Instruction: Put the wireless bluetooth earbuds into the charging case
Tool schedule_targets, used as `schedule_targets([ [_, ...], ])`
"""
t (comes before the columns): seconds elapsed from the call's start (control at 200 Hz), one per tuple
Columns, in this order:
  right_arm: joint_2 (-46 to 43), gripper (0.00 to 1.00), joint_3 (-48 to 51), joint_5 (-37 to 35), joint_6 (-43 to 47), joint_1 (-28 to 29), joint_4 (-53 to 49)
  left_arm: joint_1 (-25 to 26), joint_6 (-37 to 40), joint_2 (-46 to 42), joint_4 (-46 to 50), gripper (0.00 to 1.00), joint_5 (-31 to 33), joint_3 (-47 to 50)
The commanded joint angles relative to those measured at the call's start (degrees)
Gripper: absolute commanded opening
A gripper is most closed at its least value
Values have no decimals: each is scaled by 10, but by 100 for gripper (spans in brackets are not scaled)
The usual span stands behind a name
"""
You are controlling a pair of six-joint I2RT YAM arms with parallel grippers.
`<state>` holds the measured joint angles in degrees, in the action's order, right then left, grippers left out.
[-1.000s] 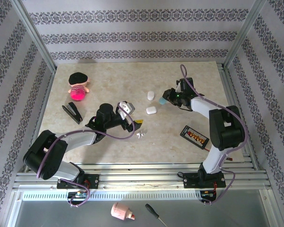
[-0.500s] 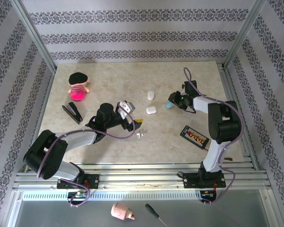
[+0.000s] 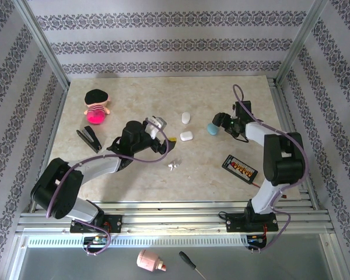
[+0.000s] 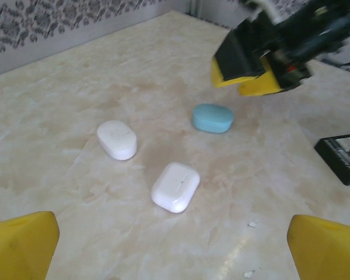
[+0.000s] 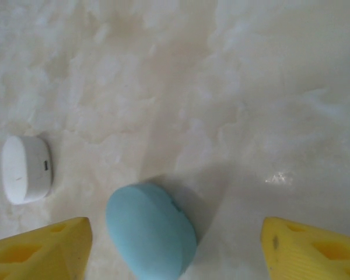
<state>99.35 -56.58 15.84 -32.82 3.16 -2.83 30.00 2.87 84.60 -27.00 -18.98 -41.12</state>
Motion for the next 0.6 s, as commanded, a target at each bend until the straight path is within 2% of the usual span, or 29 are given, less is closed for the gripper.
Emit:
schedule_targets([
  [0.0,-51,81,22,-10,36,9,-2,-2,-28,30,106,99,44,-55],
  [0.125,-81,83,35,-21,49,26,-13,-3,-25,75,170,99,56,-115],
  [0.26,-100,83,57,-8,37,29,-3,-1,23,141,241,99,26,-203],
  [0.385,-111,83,71,-10,46,30,-8,7,71,211,357,100,8,-307],
  [0.595,-132,83,98,-16,54,24,-13,48,156,329,561,100,52,-491],
])
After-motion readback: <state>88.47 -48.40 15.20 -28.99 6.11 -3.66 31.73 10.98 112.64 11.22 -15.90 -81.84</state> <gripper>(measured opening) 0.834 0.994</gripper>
